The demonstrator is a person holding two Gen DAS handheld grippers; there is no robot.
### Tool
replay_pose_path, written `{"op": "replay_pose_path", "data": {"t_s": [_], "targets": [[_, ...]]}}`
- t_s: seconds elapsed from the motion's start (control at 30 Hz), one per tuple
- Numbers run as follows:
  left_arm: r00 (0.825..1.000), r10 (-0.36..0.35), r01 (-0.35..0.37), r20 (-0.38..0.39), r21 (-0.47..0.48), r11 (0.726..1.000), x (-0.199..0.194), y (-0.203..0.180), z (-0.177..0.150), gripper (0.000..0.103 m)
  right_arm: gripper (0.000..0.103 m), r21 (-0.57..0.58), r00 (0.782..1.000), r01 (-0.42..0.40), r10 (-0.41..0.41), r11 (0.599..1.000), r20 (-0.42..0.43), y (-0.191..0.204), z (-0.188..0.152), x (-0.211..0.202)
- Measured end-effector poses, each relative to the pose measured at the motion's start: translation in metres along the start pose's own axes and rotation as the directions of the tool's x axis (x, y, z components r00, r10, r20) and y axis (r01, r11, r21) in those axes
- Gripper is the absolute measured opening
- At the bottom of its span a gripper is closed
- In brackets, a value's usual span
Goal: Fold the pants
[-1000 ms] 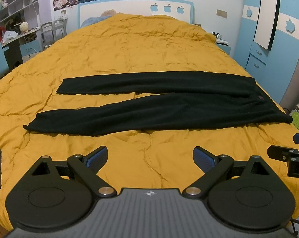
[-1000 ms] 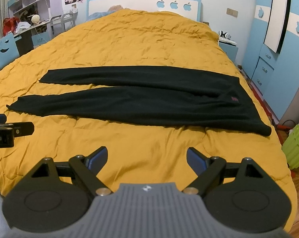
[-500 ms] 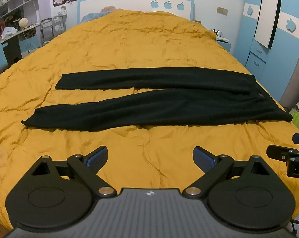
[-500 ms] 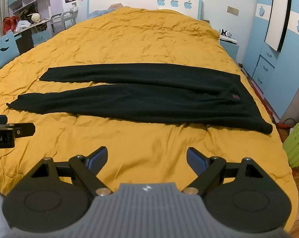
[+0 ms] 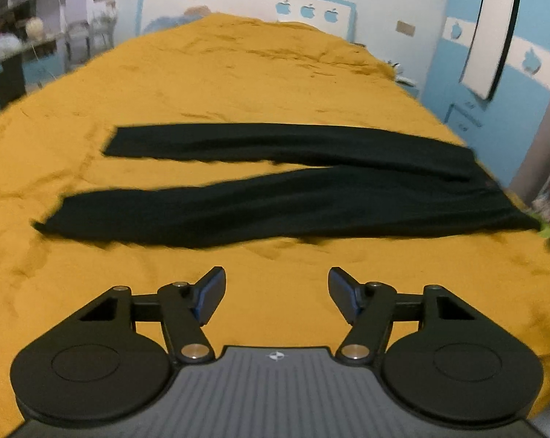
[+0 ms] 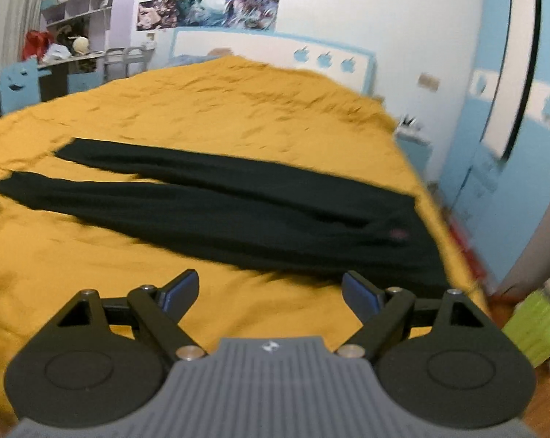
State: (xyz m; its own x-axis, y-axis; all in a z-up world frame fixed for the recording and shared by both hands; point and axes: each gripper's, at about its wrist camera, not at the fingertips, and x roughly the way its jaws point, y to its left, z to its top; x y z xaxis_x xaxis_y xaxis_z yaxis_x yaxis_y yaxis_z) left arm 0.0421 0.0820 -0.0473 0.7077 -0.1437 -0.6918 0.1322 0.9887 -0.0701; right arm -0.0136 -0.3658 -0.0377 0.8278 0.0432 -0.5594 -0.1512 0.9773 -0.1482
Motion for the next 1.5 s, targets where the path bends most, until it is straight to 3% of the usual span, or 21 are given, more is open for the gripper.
{"op": "replay_pose_path", "data": {"t_s": [0.1, 0.3, 0.43, 0.53, 0.7, 0.73, 0.8, 0.83, 0.87, 1.0, 1.07, 1.17, 1.2, 1.27, 1.3, 1.33, 1.37, 1.43, 1.5], "targets": [[0.995, 0.095, -0.095, -0.034, 0.009, 0.995, 0.016, 0.032, 0.005, 0.066, 0.08, -0.086, 0.999, 0.03, -0.029, 0.996, 0.013, -0.035, -0.006, 0.016], [0.981, 0.177, -0.188, -0.074, -0.189, 0.964, 0.046, 0.127, 0.024, 0.062, 0.073, -0.151, 0.993, 0.064, -0.078, 0.986, -0.088, -0.102, -0.01, 0.062], [0.976, 0.202, -0.216, -0.085, -0.23, 0.949, 0.076, 0.182, 0.049, 0.062, 0.073, -0.19, 0.969, 0.124, -0.16, 0.974, -0.186, -0.14, -0.01, 0.102], [0.975, 0.2, -0.219, -0.094, -0.27, 0.938, 0.104, 0.217, 0.064, 0.062, 0.073, -0.126, 0.953, 0.17, -0.195, 0.977, -0.233, -0.168, -0.004, 0.127], [0.97, 0.198, -0.229, -0.138, -0.263, 0.937, 0.148, 0.24, 0.077, 0.062, 0.074, 0.0, 0.935, 0.209, -0.2, 0.978, -0.291, -0.193, 0.004, 0.162], [0.968, 0.204, -0.236, -0.146, -0.261, 0.936, 0.155, 0.242, 0.078, 0.059, 0.074, -0.002, 0.93, 0.217, -0.208, 0.976, -0.303, -0.194, 0.003, 0.169], [0.97, 0.178, -0.216, -0.164, -0.254, 0.943, 0.167, 0.245, 0.077, 0.039, 0.074, -0.003, 0.924, 0.223, -0.212, 0.975, -0.319, -0.191, 0.002, 0.178], [0.969, 0.174, -0.214, -0.174, -0.245, 0.946, 0.172, 0.243, 0.076, 0.014, 0.075, -0.002, 0.921, 0.225, -0.214, 0.974, -0.325, -0.191, 0.0, 0.182], [0.967, 0.185, -0.223, -0.173, -0.233, 0.947, 0.174, 0.242, 0.075, 0.0, 0.077, -0.001, 0.919, 0.23, -0.218, 0.973, -0.33, -0.189, -0.002, 0.185], [0.971, 0.231, -0.239, -0.069, -0.177, 0.955, 0.166, 0.227, 0.082, 0.0, 0.078, -0.011, 0.91, 0.258, -0.246, 0.966, -0.333, -0.189, -0.007, 0.195], [0.951, 0.31, -0.308, -0.02, -0.187, 0.933, 0.159, 0.229, 0.092, 0.0, 0.078, -0.013, 0.907, 0.267, -0.256, 0.964, -0.333, -0.189, -0.009, 0.194], [0.917, 0.393, -0.398, -0.066, -0.216, 0.892, 0.166, 0.248, 0.102, 0.0, 0.078, -0.021, 0.905, 0.278, -0.269, 0.96, -0.328, -0.191, -0.007, 0.194], [0.923, 0.374, -0.384, -0.088, -0.239, 0.892, 0.168, 0.254, 0.103, 0.0, 0.078, -0.023, 0.906, 0.277, -0.269, 0.961, -0.328, -0.191, -0.007, 0.195], [0.968, 0.221, -0.248, -0.117, -0.322, 0.914, 0.168, 0.269, 0.105, 0.001, 0.078, -0.029, 0.906, 0.274, -0.269, 0.961, -0.327, -0.19, -0.009, 0.191], [0.978, 0.18, -0.206, -0.106, -0.34, 0.918, 0.164, 0.271, 0.105, 0.006, 0.078, -0.031, 0.906, 0.275, -0.269, 0.961, -0.327, -0.189, -0.009, 0.189], [0.98, 0.175, -0.198, -0.098, -0.332, 0.923, 0.159, 0.271, 0.104, 0.025, 0.078, -0.032, 0.907, 0.273, -0.269, 0.961, -0.326, -0.189, -0.009, 0.187], [0.981, 0.174, -0.194, -0.09, -0.321, 0.927, 0.156, 0.27, 0.103, 0.052, 0.078, -0.03, 0.908, 0.272, -0.267, 0.962, -0.322, -0.187, -0.01, 0.184], [0.982, 0.163, -0.185, -0.093, -0.327, 0.927, 0.153, 0.273, 0.097, 0.077, 0.081, -0.019, 0.912, 0.27, -0.262, 0.963, -0.317, -0.186, -0.011, 0.179], [0.983, 0.142, -0.173, -0.119, -0.327, 0.929, 0.157, 0.275, 0.089, 0.07, 0.081, -0.004, 0.912, 0.271, -0.258, 0.963, -0.319, -0.185, -0.012, 0.18]]}}
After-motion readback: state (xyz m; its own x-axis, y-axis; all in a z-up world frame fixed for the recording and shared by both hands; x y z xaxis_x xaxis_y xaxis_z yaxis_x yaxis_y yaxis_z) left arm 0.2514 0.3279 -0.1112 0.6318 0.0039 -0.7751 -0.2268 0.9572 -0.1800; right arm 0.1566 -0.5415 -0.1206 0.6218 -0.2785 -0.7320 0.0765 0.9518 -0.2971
